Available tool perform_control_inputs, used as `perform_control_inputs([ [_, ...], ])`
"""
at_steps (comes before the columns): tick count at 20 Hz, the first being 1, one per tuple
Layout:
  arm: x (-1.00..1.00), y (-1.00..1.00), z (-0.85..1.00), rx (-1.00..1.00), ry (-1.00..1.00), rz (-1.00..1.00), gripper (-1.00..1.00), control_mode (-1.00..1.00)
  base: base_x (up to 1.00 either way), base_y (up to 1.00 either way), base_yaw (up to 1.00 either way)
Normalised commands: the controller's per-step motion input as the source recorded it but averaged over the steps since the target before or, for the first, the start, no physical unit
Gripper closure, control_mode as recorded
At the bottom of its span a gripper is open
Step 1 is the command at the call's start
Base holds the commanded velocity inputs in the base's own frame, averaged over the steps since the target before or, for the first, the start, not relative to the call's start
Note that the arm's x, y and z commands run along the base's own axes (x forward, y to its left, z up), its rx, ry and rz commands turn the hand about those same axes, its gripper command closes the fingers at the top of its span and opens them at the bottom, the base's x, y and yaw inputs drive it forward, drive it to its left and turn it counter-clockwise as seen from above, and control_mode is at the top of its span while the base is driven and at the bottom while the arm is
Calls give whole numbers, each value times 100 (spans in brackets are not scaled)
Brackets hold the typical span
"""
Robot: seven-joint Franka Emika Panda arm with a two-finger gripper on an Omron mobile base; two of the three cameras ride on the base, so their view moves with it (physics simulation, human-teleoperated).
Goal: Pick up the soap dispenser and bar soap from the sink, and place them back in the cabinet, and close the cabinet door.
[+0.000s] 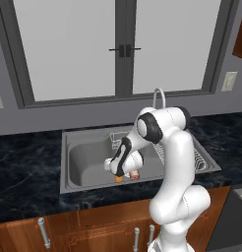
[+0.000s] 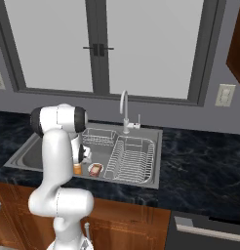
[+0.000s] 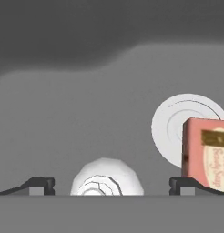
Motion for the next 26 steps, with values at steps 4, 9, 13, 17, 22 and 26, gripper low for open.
perform_control_inputs([
  [4,11,17,-19,-2,0,0,-100,-100,0,0,0],
  [9,7,25,-24,-3,3,0,100,-100,0,0,0],
  [13,2,5,-4,0,1,0,100,-100,0,0,0],
  [17,0,0,-2,0,0,0,100,-100,0,0,0],
  [22,0,-5,0,0,0,0,100,-100,0,0,0],
  [26,0,-17,9,0,-4,0,100,-100,0,0,0],
])
